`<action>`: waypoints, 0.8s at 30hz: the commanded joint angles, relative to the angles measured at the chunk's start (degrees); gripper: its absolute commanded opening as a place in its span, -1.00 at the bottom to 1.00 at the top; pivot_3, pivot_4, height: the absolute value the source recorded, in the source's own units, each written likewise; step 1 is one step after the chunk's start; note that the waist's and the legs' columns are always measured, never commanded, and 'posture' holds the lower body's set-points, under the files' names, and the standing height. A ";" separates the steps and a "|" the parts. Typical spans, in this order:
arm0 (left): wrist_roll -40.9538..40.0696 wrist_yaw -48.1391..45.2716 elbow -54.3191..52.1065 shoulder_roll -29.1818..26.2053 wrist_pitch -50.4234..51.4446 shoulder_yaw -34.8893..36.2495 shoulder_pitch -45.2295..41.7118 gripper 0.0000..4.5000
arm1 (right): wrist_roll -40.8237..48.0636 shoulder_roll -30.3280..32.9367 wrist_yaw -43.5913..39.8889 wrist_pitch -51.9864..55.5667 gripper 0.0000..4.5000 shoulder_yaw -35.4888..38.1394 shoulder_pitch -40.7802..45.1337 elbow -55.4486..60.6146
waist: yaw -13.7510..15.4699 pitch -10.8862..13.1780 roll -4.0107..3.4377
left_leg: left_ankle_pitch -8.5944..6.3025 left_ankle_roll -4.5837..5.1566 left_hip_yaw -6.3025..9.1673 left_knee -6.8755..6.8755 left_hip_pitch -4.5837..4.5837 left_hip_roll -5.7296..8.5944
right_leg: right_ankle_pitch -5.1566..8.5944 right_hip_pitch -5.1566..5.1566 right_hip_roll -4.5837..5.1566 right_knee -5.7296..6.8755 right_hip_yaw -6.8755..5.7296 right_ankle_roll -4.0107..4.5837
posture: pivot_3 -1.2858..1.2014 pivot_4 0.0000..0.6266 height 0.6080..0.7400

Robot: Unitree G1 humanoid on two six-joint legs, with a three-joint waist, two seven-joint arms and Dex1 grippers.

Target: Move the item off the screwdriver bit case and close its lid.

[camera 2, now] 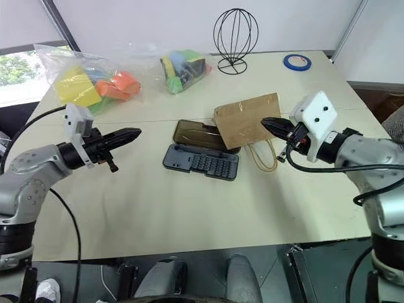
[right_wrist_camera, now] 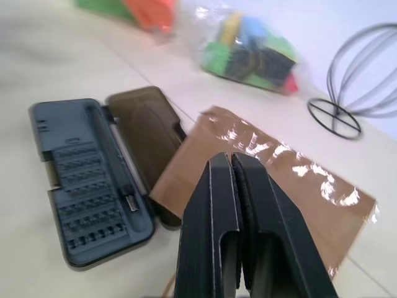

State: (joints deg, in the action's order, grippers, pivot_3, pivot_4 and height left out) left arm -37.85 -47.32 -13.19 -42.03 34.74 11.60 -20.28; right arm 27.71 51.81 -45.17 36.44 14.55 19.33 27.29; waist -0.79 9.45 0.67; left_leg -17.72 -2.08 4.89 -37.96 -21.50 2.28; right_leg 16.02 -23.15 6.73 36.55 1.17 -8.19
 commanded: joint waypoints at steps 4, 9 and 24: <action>0.33 -0.13 -0.16 -0.89 -0.26 1.08 -1.71 -1.00 | 1.35 1.68 -1.83 -0.23 -0.97 0.68 1.43 -0.10 | 0.09 0.02 0.02 | 0.00 0.00 -0.02 0.00 -0.01 0.01 | 0.00 0.01 0.02 -0.03 0.01 0.00 | 0.03 -0.52 1.00; 0.80 0.07 -0.58 -0.45 -0.76 0.95 -1.43 -1.00 | 0.89 1.63 -1.83 -0.41 -0.97 0.21 0.84 0.54 | 0.06 0.02 0.03 | 0.00 0.00 -0.01 0.00 -0.02 0.00 | 0.00 -0.01 0.02 -0.03 0.01 0.00 | 0.03 -0.52 1.00; 1.46 0.95 -0.19 0.85 -0.90 0.33 -1.72 -1.00 | 0.68 1.25 -0.36 -0.19 -0.97 -0.59 2.24 0.18 | 0.08 0.02 0.04 | 0.00 0.00 -0.01 0.00 -0.02 0.00 | 0.00 -0.02 0.03 -0.03 0.01 0.00 | 0.03 -0.52 1.00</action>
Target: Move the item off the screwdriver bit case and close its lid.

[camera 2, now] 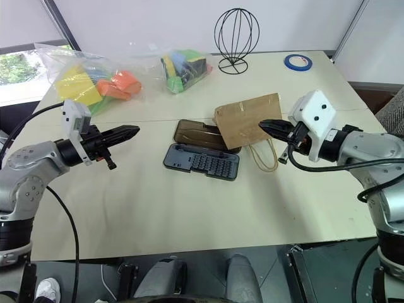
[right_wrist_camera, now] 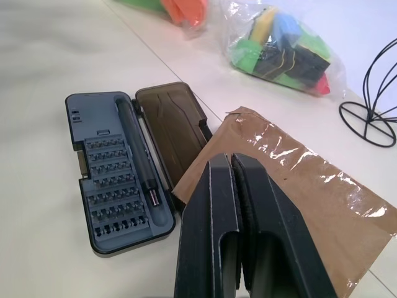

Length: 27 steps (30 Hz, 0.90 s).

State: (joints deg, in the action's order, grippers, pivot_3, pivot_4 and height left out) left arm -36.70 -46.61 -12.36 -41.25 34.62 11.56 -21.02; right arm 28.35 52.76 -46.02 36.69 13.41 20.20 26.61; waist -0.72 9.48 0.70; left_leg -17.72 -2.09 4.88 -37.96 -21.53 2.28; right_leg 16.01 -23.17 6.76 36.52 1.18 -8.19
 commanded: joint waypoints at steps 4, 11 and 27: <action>0.51 0.66 -1.34 0.59 -0.82 -0.12 -0.85 -1.00 | -0.04 0.35 0.76 -0.30 -0.97 0.32 1.56 0.78 | 0.01 0.00 0.00 | 0.00 0.00 0.00 0.00 0.00 0.00 | 0.00 0.00 0.00 0.00 0.00 0.00 | 0.03 -0.52 1.00; 1.26 1.65 -2.07 1.97 -0.82 -1.25 -0.65 -1.00 | -2.22 -2.08 4.37 -0.59 -0.40 -2.02 1.74 -1.52 | 0.00 0.00 0.01 | 0.00 -0.01 0.00 0.00 0.00 0.00 | 0.00 0.00 0.00 0.00 0.00 0.00 | 0.03 -0.52 1.00; 2.51 3.20 -3.77 3.59 -0.98 -2.30 0.74 -1.00 | -25.55 -9.56 18.68 -15.16 0.98 -13.56 2.22 -17.01 | -0.08 0.00 0.00 | 0.14 -0.26 -0.04 0.00 -0.02 0.01 | 0.00 -0.06 0.00 0.02 0.03 0.00 | 0.03 -0.52 1.00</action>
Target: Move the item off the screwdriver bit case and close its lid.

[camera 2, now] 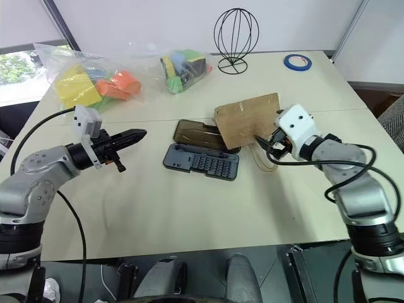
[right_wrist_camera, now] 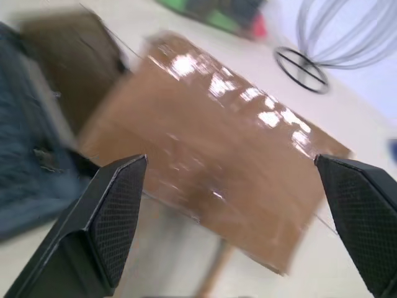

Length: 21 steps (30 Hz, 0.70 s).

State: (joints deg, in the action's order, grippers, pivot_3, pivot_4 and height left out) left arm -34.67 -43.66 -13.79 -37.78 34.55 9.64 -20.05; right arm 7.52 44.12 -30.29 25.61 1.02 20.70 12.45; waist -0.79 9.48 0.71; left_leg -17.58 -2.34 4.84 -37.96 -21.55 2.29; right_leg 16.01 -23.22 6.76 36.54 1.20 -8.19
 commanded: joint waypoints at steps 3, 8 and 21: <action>0.95 0.40 -2.44 0.25 -1.04 -0.54 -0.31 -1.00 | -9.67 -1.26 4.40 -6.80 0.98 -4.20 2.85 -8.29 | -0.03 0.00 -0.01 | 0.01 -0.02 -0.02 0.00 0.00 0.01 | 0.00 -0.01 0.00 0.00 0.01 0.00 | 0.03 -0.52 1.00; 1.29 0.82 -3.01 0.25 -1.24 -0.32 0.28 -1.00 | -14.21 -2.29 5.80 -11.04 0.98 -6.35 5.37 -16.54 | -0.07 0.00 -0.01 | 0.05 -0.10 -0.01 0.00 0.00 0.01 | 0.00 -0.01 0.00 0.00 0.01 0.00 | 0.03 -0.52 1.00; 2.02 2.49 -5.43 -0.13 -1.23 0.51 2.00 -1.00 | -18.89 -6.56 5.54 -17.45 0.98 -8.95 9.02 -27.00 | -0.29 0.00 -0.01 | 0.07 -0.13 -0.01 0.00 0.01 0.00 | 0.00 0.00 0.00 0.00 0.02 0.00 | 0.03 -0.52 1.00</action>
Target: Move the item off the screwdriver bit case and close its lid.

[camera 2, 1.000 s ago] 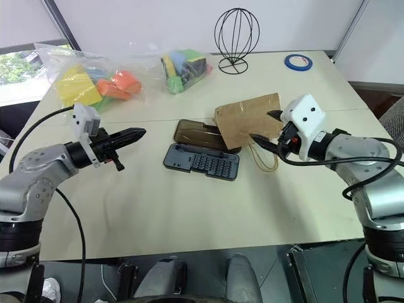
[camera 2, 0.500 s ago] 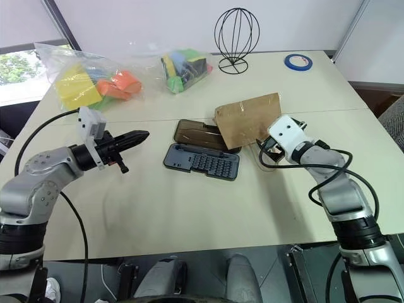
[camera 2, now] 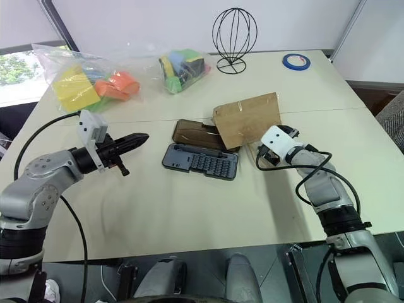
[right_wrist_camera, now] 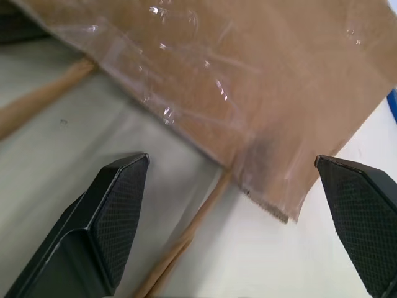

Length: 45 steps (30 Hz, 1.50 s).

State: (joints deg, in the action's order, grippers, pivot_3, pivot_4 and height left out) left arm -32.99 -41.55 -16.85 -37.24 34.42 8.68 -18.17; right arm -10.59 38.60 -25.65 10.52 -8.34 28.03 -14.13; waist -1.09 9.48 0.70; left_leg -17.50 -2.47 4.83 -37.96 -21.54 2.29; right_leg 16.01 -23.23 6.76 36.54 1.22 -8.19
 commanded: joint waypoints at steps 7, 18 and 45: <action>0.52 1.16 -3.35 -0.75 -0.88 1.26 0.73 -1.00 | -3.78 -4.71 6.41 -10.78 0.98 -0.06 3.28 -4.96 | 0.00 0.00 0.00 | 0.00 -0.01 0.00 0.01 -0.01 0.00 | 0.00 -0.02 0.00 0.00 0.01 0.00 | 0.03 -0.52 1.00; 2.09 1.34 -1.89 -0.05 -2.13 0.65 -0.28 -1.00 | -6.38 -8.57 14.81 -18.13 0.37 0.17 3.87 -13.88 | -0.05 0.00 0.00 | 0.02 -0.03 -0.01 0.00 0.00 0.01 | 0.00 -0.01 0.00 0.01 0.01 0.00 | 0.03 -0.52 1.00; 5.71 -0.28 2.07 2.79 -7.83 -1.30 0.41 -1.00 | -14.57 8.22 32.82 -1.97 -0.99 13.06 5.51 -16.74 | -0.30 0.00 -0.01 | 0.01 -0.02 -0.22 0.02 -0.01 0.03 | 0.00 -0.01 0.01 0.01 0.02 0.00 | 0.03 -0.52 1.00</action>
State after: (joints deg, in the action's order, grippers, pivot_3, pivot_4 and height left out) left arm -27.68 -41.67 -14.32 -34.37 27.94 7.32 -17.46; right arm -23.67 45.57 6.12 7.14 4.28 32.45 -29.99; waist -1.39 9.48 0.69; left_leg -17.49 -2.48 4.57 -37.93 -21.54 2.31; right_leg 16.01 -23.23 6.77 36.55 1.25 -8.19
